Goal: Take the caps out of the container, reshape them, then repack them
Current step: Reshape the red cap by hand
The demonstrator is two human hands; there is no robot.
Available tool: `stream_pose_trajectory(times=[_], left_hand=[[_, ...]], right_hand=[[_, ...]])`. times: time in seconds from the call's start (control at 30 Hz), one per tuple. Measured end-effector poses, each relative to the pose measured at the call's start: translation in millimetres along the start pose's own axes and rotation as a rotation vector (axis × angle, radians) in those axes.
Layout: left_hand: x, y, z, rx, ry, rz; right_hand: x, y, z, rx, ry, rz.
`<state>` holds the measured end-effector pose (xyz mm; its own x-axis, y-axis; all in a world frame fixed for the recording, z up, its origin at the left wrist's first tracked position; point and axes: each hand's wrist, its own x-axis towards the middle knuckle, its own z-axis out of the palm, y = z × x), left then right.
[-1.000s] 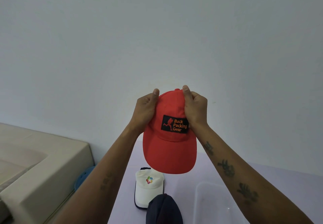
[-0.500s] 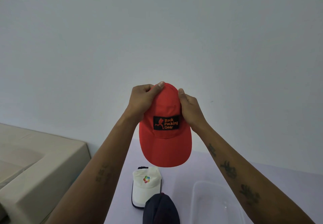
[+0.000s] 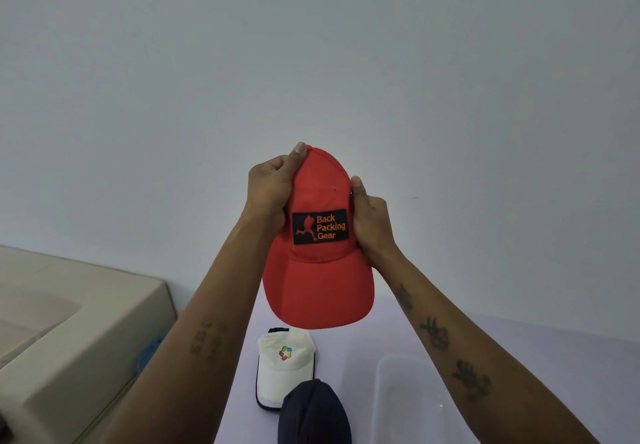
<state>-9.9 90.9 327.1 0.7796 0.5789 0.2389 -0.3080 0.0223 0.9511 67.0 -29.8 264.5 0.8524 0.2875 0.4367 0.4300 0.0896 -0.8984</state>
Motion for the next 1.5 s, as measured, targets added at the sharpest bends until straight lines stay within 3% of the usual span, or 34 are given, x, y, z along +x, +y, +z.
stream_pose_trajectory(times=[0.1, 0.33, 0.53, 0.6, 0.73, 0.87, 1.03, 1.13, 1.23, 1.37, 1.5], left_hand=[[-1.2, 0.2, -0.4, 0.147, -0.019, 0.052], [-23.4, -36.5, -38.8, 0.668, 0.096, 0.475], [-72.4, -92.6, -55.1, 0.958, -0.242, 0.742], [-67.5, -102.0, -49.7, 1.074, -0.276, 0.788], [-47.0, -113.0, -44.4, 1.083, -0.166, 0.78], [-30.4, -106.4, -39.0, 1.047, -0.042, 0.803], [-8.0, -93.8, -36.8, 1.041, 0.041, 0.747], [1.9, -87.8, -37.9, 1.08, 0.047, 0.659], [4.7, -89.2, -39.0, 1.15, 0.023, 0.635], [0.0, -97.2, -33.8, 1.159, 0.032, 0.624], [-1.9, -99.8, -24.4, 1.109, 0.057, 0.624]], right_hand=[[-0.2, 8.5, -1.7, -0.05, 0.016, 0.0], [14.4, 11.3, -19.8, -0.038, 0.137, 0.087], [27.3, 4.9, -21.0, -0.06, 0.193, 0.072], [31.6, 4.5, -14.7, -0.028, 0.202, 0.097], [35.2, -6.1, -5.8, -0.031, 0.164, 0.12], [41.9, -24.7, 0.1, -0.075, 0.0, 0.074], [23.0, -43.1, 7.8, -0.552, -0.124, -0.204], [-4.1, -41.5, 12.2, -0.75, -0.312, -0.412], [-13.8, -26.2, 19.5, -0.935, -0.53, -0.352], [-14.9, -7.5, 27.0, -0.98, -0.362, -0.326], [-17.2, 2.5, 33.7, -0.868, -0.196, -0.3]])
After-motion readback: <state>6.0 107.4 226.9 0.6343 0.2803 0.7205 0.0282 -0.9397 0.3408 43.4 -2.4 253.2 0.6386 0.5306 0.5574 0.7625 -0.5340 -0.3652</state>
